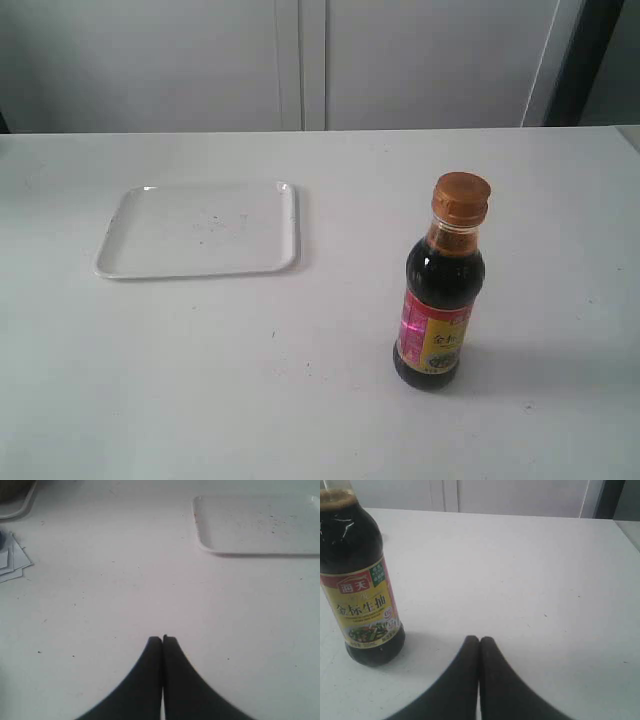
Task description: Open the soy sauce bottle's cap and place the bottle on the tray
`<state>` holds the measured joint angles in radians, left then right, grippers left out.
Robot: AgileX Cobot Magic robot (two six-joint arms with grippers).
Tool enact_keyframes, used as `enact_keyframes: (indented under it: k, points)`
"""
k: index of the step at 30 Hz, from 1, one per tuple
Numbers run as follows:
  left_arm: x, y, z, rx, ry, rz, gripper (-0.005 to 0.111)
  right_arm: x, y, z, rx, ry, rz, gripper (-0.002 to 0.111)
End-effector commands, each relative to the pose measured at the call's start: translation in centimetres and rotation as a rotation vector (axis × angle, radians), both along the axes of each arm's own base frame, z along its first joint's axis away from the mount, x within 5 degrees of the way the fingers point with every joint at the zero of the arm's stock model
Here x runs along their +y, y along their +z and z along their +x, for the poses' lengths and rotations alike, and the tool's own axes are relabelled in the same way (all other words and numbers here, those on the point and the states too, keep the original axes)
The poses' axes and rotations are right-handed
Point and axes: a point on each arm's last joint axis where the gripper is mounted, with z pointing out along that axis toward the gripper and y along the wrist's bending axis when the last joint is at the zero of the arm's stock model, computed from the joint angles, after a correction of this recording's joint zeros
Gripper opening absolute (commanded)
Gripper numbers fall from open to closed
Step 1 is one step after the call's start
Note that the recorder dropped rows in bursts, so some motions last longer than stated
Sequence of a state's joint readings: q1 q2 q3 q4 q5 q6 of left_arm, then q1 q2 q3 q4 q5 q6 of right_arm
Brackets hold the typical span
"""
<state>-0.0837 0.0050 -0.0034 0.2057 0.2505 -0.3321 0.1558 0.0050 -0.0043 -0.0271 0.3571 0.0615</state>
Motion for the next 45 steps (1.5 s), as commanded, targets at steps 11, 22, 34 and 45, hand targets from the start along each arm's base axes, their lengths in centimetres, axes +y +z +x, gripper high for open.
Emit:
enact_keyframes:
  k: [11, 22, 34, 45]
  points:
    - [0.1, -0.1, 0.0, -0.001, -0.002, 0.026, 0.0, 0.0, -0.1, 0.0, -0.006, -0.008, 0.002, 0.0]
    - [-0.3, 2.7, 0.6, -0.316, -0.059, 0.093, 0.0, 0.0, -0.1, 0.0, -0.006, -0.008, 0.002, 0.0]
    - [-0.9, 6.3, 0.1, -0.647, -0.104, -0.035, 0.0, 0.0, -0.1, 0.0, -0.006, -0.008, 0.002, 0.0]
    - [-1.4, 10.6, 3.8, -0.485, -0.125, 0.008, 0.0, 0.0, -0.1, 0.0, -0.006, -0.008, 0.002, 0.0]
